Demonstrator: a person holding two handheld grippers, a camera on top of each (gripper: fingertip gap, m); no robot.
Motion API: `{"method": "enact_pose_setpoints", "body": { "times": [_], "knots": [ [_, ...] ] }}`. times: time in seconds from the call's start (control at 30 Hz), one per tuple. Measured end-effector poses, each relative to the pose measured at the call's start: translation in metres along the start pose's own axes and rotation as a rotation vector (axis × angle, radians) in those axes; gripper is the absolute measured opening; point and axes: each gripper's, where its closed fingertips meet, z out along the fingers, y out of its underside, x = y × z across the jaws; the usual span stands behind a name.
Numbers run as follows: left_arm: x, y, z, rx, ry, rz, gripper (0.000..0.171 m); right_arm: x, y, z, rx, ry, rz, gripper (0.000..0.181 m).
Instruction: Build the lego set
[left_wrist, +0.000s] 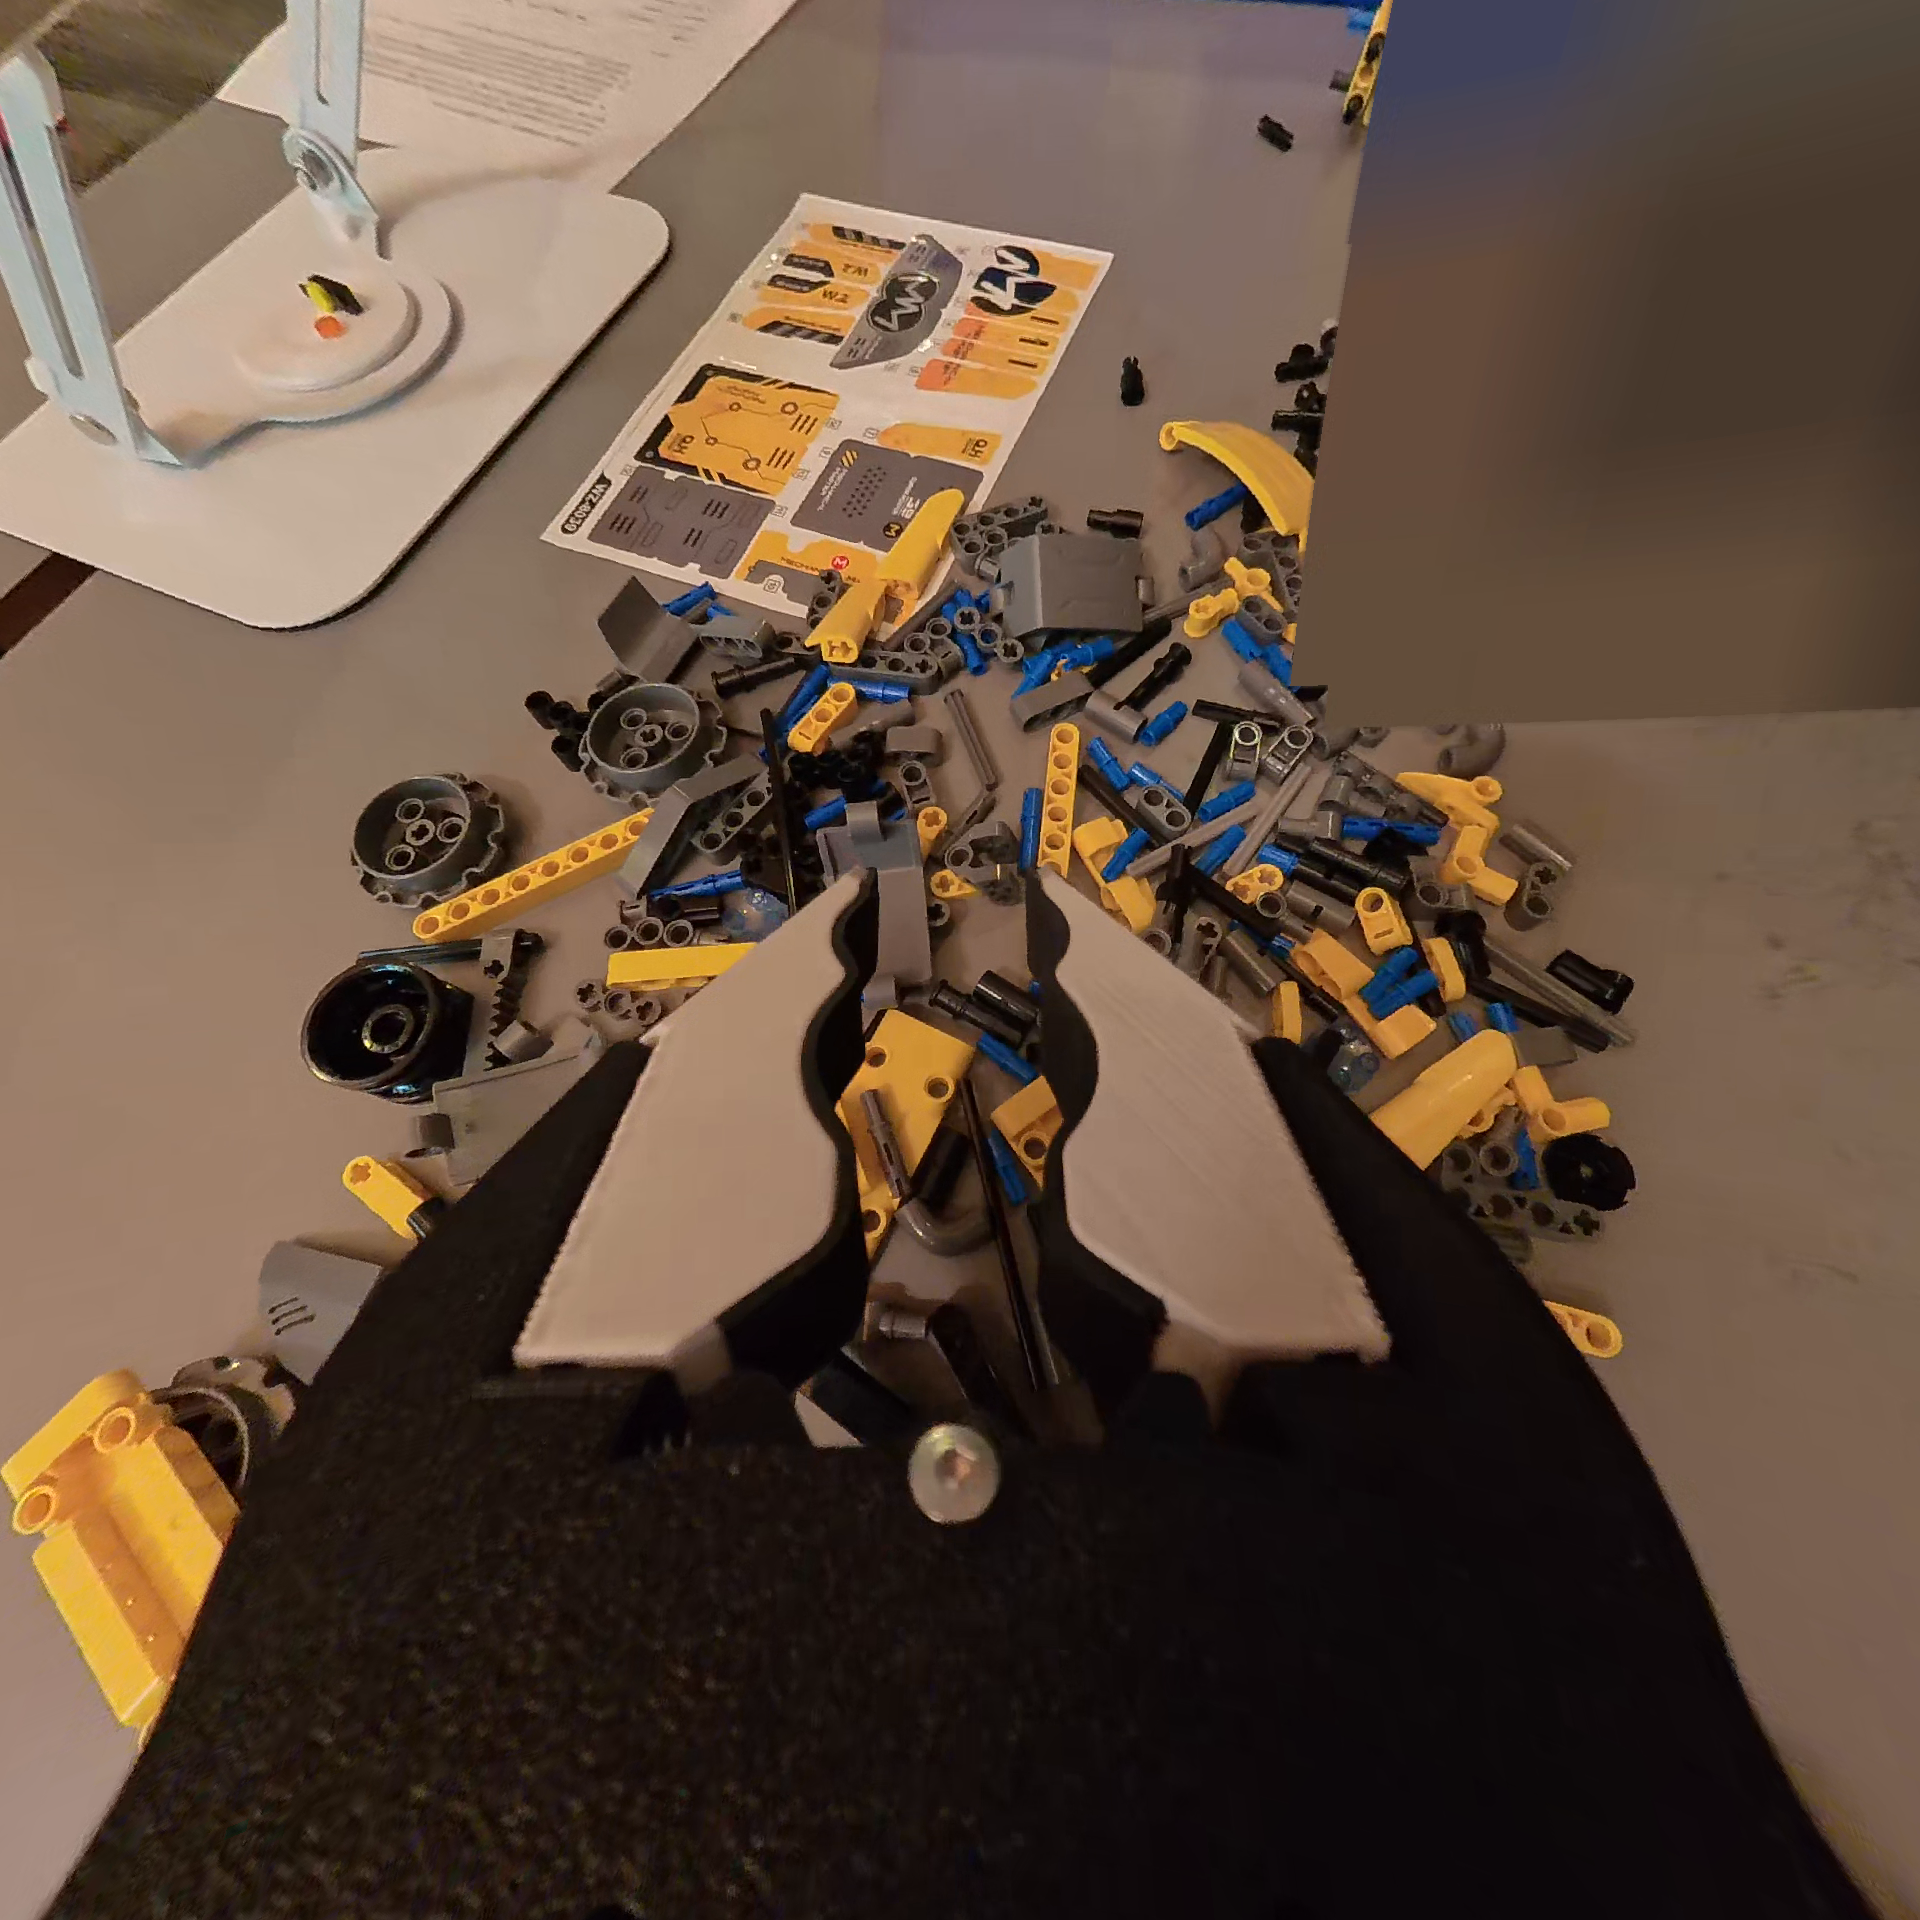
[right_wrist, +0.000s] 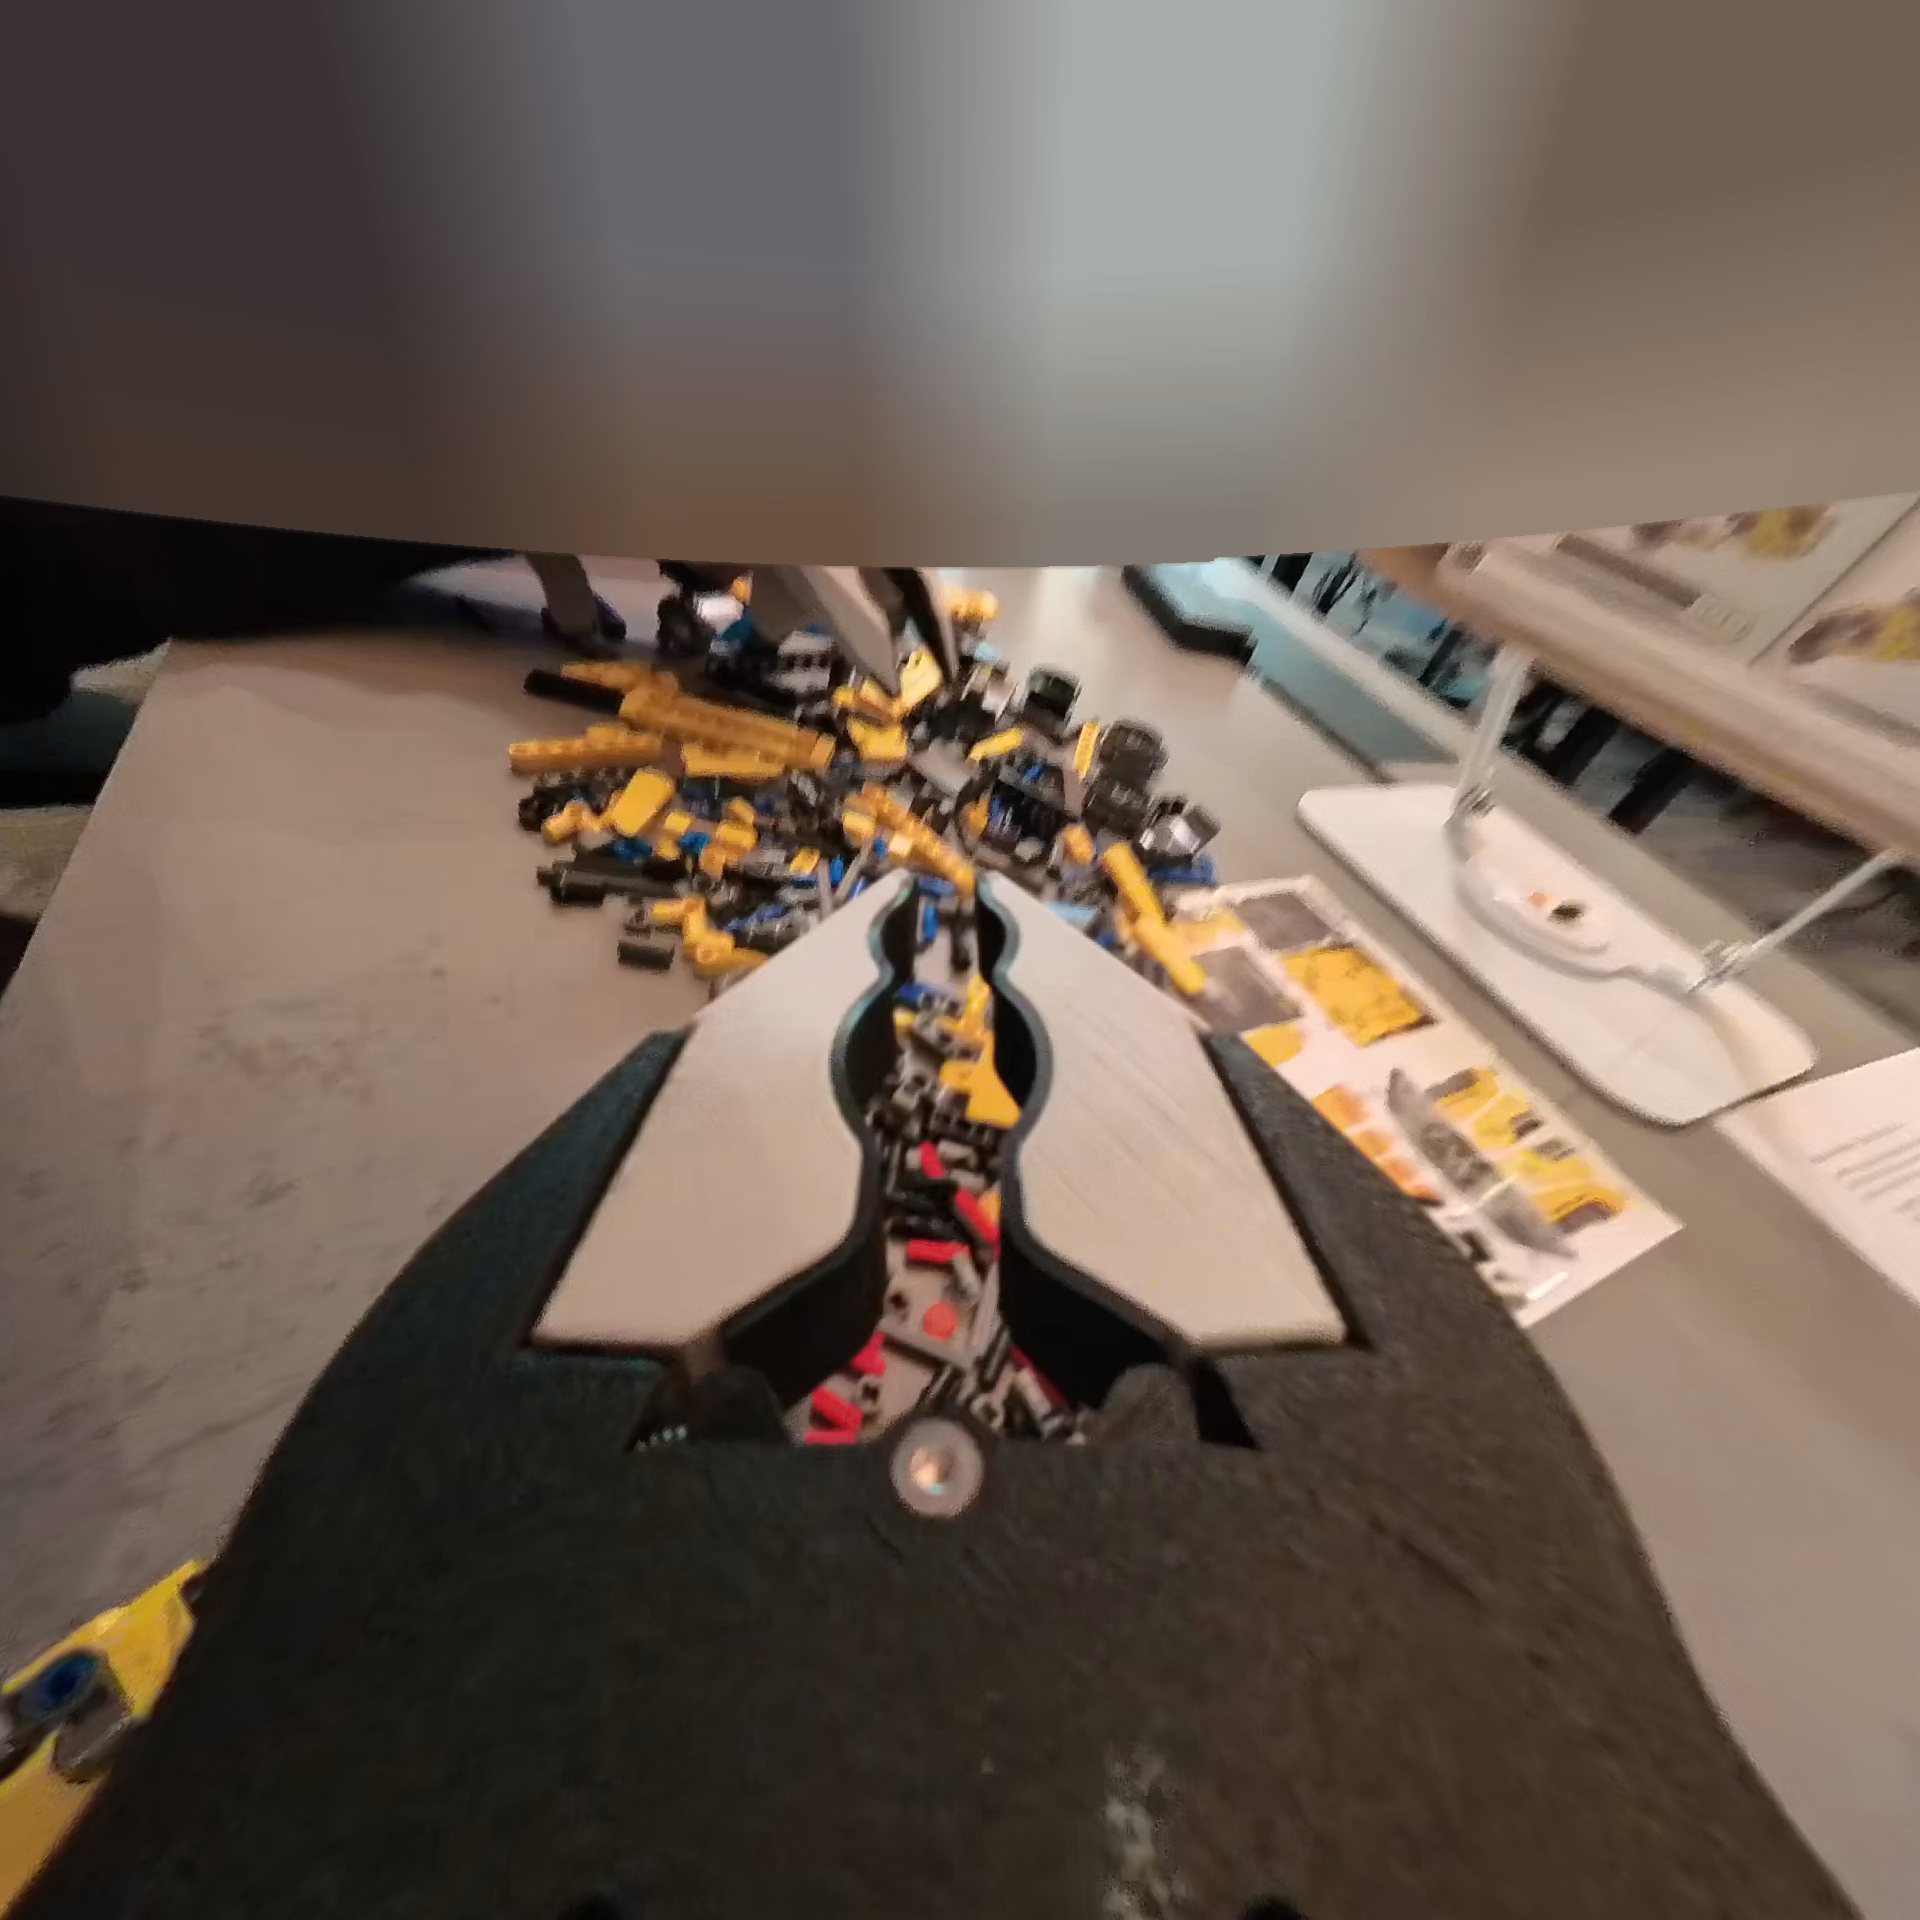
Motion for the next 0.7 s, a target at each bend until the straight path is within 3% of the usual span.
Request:
{"method": "enact_pose_setpoints", "body": {
  "times": [0.1,0.2,0.43,0.7],
  "knots": [
    [-0.003,0.0,-0.001,0.005,-0.014,-0.005,0.027,0.009,-0.024,-0.015,0.132,0.074,-0.044,0.005],
    [-0.005,-0.001,-0.001,0.011,-0.019,-0.014,0.027,0.019,-0.033,-0.025,0.177,0.118,-0.029,0.005],
    [-0.008,-0.002,-0.003,0.019,-0.032,-0.024,0.027,0.018,-0.026,-0.02,0.141,0.1,0.005,0.005],
    [0.01,-0.001,0.001,-0.007,0.058,-0.044,0.028,0.016,-0.017,-0.015,0.099,0.087,0.019,0.005]
  ]
}}
